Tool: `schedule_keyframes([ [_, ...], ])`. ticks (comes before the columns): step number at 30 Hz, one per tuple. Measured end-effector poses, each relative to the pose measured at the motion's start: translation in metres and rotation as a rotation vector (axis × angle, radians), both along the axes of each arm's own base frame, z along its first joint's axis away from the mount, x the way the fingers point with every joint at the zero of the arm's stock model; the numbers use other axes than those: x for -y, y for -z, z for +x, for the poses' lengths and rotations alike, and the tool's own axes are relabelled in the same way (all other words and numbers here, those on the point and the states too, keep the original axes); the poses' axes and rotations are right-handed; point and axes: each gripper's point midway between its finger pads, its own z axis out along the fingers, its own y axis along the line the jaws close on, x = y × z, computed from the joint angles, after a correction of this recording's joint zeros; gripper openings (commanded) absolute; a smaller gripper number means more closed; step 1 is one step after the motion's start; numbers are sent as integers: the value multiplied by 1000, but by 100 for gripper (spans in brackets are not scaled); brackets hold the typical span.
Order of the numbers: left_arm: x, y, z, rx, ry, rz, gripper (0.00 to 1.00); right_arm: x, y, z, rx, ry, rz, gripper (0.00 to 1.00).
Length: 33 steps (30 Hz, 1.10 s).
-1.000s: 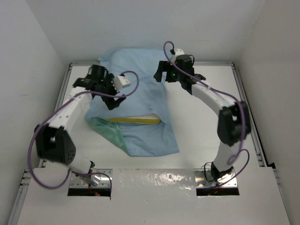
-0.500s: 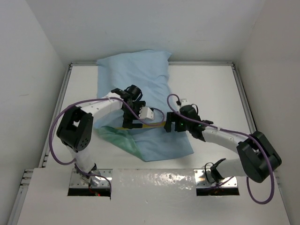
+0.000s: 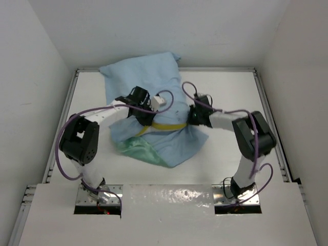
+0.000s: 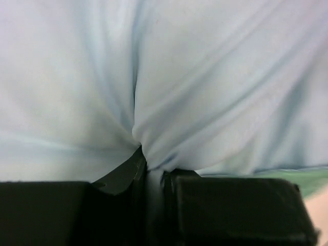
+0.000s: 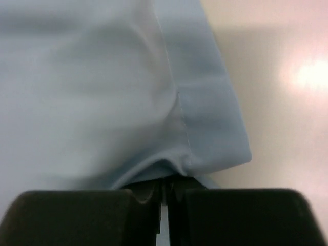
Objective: Put the pillow into the pillowcase
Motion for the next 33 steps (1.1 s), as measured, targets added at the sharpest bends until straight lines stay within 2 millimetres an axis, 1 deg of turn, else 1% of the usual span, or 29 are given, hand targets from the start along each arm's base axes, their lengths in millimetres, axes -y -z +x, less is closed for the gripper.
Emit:
schedule_keyframes([
  [1,5,-10,5,-17,-72,-74,0,-3,-5,22,6,-2,-3,20],
  [2,8,-23,11,-23,-145,-148,0,-7,-12,48,20,-5,-12,51],
  [3,10,-35,17,-28,-210,-201,0,-9,-20,69,27,-7,-25,62],
  [4,8,-49,22,-37,-277,-239,0,-10,-36,94,61,-12,-40,70],
  [5,7,-67,32,-41,-343,-279,0,-9,-53,117,100,-13,-51,85],
  [6,9,-83,42,-31,-388,-313,0,-7,-69,132,137,-2,-61,88],
  [7,11,-100,51,-19,-432,-349,0,0,-88,145,177,13,-82,88],
  [8,14,-112,56,-13,-460,-378,0,7,-106,153,218,35,-98,84],
  [9,18,-121,59,-13,-479,-406,0,15,-122,155,254,61,-113,78],
  [10,22,-128,60,-22,-496,-431,0,22,-134,152,276,86,-127,71],
  [11,26,-131,59,-37,-508,-451,0,29,-146,146,302,112,-131,61],
  [12,30,-133,57,-58,-517,-466,0,34,-156,136,331,137,-123,42],
  [13,35,-133,56,-84,-526,-481,0,37,-164,122,360,159,-102,35],
  [14,39,-133,57,-104,-531,-493,0,37,-169,105,377,169,-81,31],
  [15,43,-132,60,-121,-537,-503,0,34,-169,90,389,169,-65,29],
  [16,47,-132,62,-135,-540,-508,0,27,-169,75,398,160,-48,30],
  [17,51,-131,65,-146,-541,-517,0,15,-166,63,405,139,-28,30],
  [18,56,-132,67,-162,-542,-531,0,-1,-162,51,407,109,-5,33],
  [20,63,-132,72,-180,-541,-546,0,-32,-149,29,393,55,50,40],
  [21,65,-132,74,-189,-541,-554,0,-43,-140,17,377,37,80,42],
  [22,69,-134,76,-196,-541,-566,0,-49,-129,5,355,31,103,46],
  [23,71,-134,78,-201,-541,-574,0,-48,-119,-3,336,40,111,51],
  [24,73,-135,79,-204,-540,-582,0,-44,-111,-7,327,57,118,56],
  [25,74,-135,80,-207,-539,-587,0,-38,-104,-10,314,79,117,65],
  [26,75,-135,80,-210,-539,-592,0,-33,-98,-12,303,101,118,68],
  [28,77,-134,80,-222,-539,-598,0,-31,-97,-5,311,121,123,72],
  [30,77,-134,80,-230,-539,-601,0,-39,-99,7,328,119,142,73],
  [33,78,-135,80,-229,-537,-607,0,-62,-102,33,349,94,171,71],
])
